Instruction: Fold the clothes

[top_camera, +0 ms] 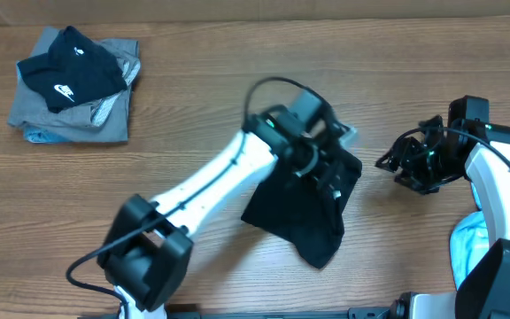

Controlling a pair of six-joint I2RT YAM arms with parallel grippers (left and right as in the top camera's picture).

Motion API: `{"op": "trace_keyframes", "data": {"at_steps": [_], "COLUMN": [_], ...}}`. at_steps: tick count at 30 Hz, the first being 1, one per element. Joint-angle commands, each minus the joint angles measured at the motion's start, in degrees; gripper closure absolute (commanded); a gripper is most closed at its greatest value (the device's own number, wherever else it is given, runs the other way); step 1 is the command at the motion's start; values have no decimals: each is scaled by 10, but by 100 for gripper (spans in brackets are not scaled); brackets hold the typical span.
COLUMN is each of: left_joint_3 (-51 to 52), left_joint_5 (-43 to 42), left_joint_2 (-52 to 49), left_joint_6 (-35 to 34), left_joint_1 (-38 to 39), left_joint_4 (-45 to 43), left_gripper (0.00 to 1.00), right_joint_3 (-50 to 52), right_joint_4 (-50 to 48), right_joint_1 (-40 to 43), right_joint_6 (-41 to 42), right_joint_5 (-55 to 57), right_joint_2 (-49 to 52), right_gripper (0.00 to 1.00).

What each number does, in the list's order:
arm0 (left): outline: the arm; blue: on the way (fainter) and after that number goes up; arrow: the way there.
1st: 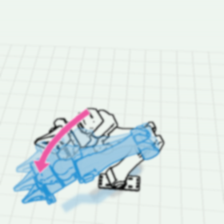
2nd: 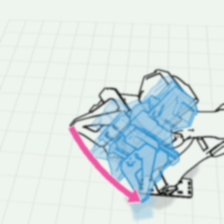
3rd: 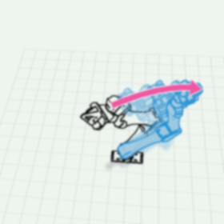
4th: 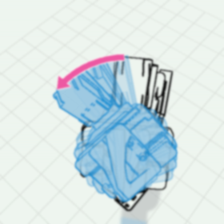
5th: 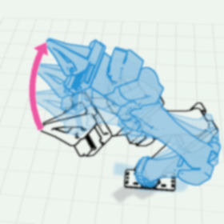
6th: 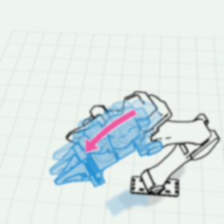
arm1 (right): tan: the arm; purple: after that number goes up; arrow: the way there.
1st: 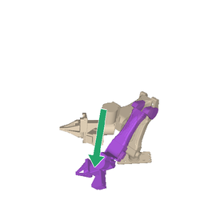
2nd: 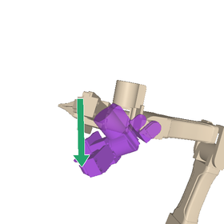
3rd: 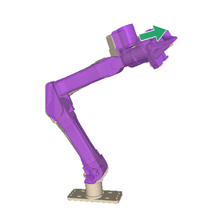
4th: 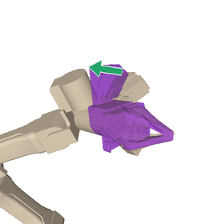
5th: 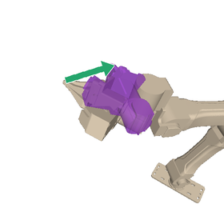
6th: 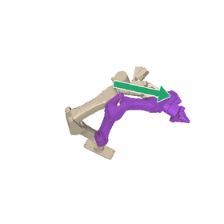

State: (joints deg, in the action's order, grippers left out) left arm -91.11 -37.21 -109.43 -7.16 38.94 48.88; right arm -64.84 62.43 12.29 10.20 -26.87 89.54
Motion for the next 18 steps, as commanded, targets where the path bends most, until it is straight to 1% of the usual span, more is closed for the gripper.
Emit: {"op": "trace_keyframes", "data": {"at_steps": [1,2,3,4,7,8,11,12,15,16,17,18], "left_joint_3": [-56,-62,-63,-62,-52,-45,-17,-4,30,38,45,53], "left_joint_5": [45,62,82,95,107,106,106,106,106,106,106,106], "left_joint_2": [14,14,14,13,11,10,10,10,10,10,10,10], "left_joint_6": [52,61,65,71,82,85,90,89,90,90,94,100], "left_joint_1": [-58,-70,-82,-94,-122,-130,-145,-147,-148,-148,-148,-148], "left_joint_4": [59,78,94,107,134,138,142,141,133,130,126,122], "left_gripper": [49,43,32,27,19,18,15,14,11,10,10,10], "right_joint_3": [-17,-16,-13,-9,7,15,40,50,77,85,94,101], "right_joint_4": [-2,0,-1,-4,-25,-37,-70,-85,-120,-130,-138,-143], "right_joint_1": [-20,-31,-48,-66,-124,-147,-208,-224,-254,-257,-259,-258], "right_joint_6": [-28,-28,-28,-28,-27,-18,42,49,78,91,108,125], "right_joint_5": [-44,-43,-43,-43,-30,-16,51,55,62,72,88,107], "right_joint_2": [-26,-26,-26,-26,-26,-26,-17,-11,5,10,13,17], "right_gripper": [39,38,36,34,28,27,30,35,54,57,64,73]}}
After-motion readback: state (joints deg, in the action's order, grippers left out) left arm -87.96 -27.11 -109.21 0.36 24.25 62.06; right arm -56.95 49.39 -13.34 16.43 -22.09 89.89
